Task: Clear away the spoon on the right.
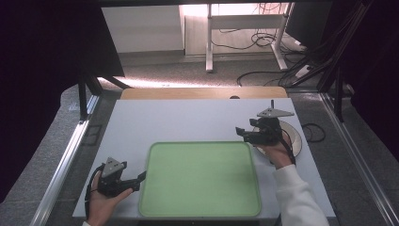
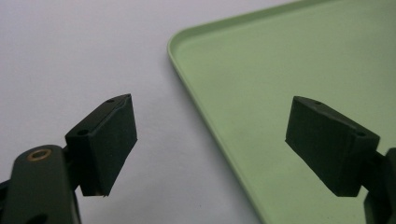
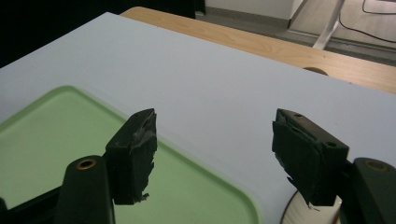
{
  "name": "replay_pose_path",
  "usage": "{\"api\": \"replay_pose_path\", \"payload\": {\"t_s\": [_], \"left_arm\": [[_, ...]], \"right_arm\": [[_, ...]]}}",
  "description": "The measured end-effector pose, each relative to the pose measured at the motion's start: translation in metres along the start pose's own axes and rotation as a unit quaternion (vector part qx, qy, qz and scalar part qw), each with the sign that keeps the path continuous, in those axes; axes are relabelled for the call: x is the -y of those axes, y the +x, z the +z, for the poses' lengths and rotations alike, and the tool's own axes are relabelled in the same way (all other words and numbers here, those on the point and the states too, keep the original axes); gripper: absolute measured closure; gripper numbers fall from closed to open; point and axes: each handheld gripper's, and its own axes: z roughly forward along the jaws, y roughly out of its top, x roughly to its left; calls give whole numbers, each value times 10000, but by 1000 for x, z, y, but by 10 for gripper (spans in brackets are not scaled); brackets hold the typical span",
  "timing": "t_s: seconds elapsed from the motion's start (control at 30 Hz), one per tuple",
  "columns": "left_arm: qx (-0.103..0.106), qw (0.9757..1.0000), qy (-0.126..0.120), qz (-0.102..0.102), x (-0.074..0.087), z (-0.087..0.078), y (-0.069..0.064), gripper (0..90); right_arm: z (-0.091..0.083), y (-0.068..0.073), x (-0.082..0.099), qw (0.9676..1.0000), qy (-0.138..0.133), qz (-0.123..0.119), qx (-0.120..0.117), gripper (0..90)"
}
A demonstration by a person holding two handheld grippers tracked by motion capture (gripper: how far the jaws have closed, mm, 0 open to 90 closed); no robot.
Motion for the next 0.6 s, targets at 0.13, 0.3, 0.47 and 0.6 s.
{"api": "replay_pose_path", "payload": {"t_s": [0.13, 0.3, 0.47, 0.6], "left_arm": [[5, 10000, -4, -52, 1, -1, 1, 163], [43, 10000, -30, -78, 0, -3, 2, 163], [45, 10000, 0, -37, 1, -2, 3, 163], [52, 10000, 0, -59, 2, -3, 3, 163]], "right_arm": [[-2, -7, -3, 10000, -38, 11, 79, 311], [-7, -22, -3, 9996, -78, 113, 229, 311], [-10, -32, -5, 9989, -110, 154, 419, 311], [-13, -44, -7, 9980, -139, 255, 558, 311]]}}
